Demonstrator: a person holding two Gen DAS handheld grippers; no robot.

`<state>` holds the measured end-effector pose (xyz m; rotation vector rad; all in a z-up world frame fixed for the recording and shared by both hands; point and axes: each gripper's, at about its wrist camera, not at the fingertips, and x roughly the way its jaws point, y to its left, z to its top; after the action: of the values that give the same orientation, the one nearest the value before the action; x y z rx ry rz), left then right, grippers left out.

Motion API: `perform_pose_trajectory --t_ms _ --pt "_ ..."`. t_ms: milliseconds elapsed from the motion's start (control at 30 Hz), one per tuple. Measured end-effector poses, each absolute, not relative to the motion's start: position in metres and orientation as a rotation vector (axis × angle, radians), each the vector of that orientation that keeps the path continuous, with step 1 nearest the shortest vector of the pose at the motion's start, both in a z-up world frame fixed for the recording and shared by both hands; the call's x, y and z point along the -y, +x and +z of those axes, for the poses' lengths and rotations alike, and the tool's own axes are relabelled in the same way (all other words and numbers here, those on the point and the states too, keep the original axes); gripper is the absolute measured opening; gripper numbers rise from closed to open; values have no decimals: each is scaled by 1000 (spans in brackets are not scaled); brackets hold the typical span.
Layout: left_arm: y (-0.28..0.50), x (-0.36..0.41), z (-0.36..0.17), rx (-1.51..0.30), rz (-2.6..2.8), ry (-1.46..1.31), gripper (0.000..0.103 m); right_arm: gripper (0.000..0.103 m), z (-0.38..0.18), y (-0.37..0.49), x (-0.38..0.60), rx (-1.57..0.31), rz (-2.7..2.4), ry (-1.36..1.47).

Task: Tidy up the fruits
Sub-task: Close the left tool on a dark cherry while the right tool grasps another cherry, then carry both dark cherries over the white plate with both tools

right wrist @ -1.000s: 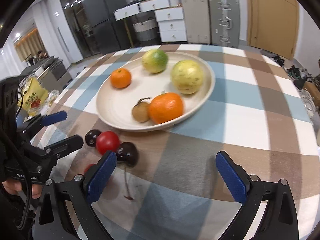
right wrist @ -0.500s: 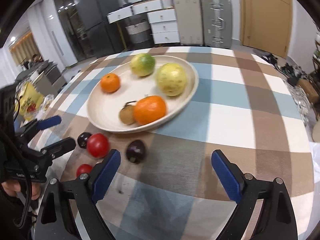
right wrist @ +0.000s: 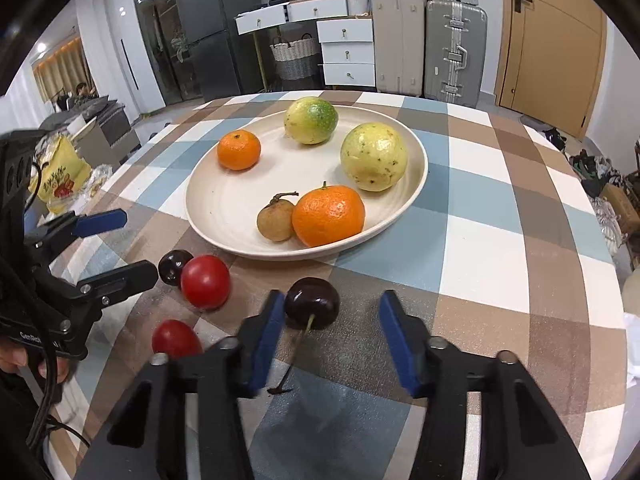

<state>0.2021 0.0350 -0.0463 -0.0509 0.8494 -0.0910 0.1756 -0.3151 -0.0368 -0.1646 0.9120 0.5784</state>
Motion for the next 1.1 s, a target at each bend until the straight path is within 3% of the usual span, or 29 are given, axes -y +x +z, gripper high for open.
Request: perform_pose_trajectory --t_ms 100,533,800,1033,1100 --pt "204 -36 -49 -860 -90 -55 103 28 -36 172 312 -909 600 -181" --pt "212 -26 -58 -911 -132 -46 102 28 -26 165 316 -870 623 -142" --pt "217 -14 -59 -914 -194 -5 70 28 -26 164 315 -876 624 -150" --pt "215 -12 -56 -899 -334 -66 22 28 -27 164 315 -875 624 -150" --pt "212 -12 -56 -897 -334 -71 23 28 -27 163 315 -875 624 -148"
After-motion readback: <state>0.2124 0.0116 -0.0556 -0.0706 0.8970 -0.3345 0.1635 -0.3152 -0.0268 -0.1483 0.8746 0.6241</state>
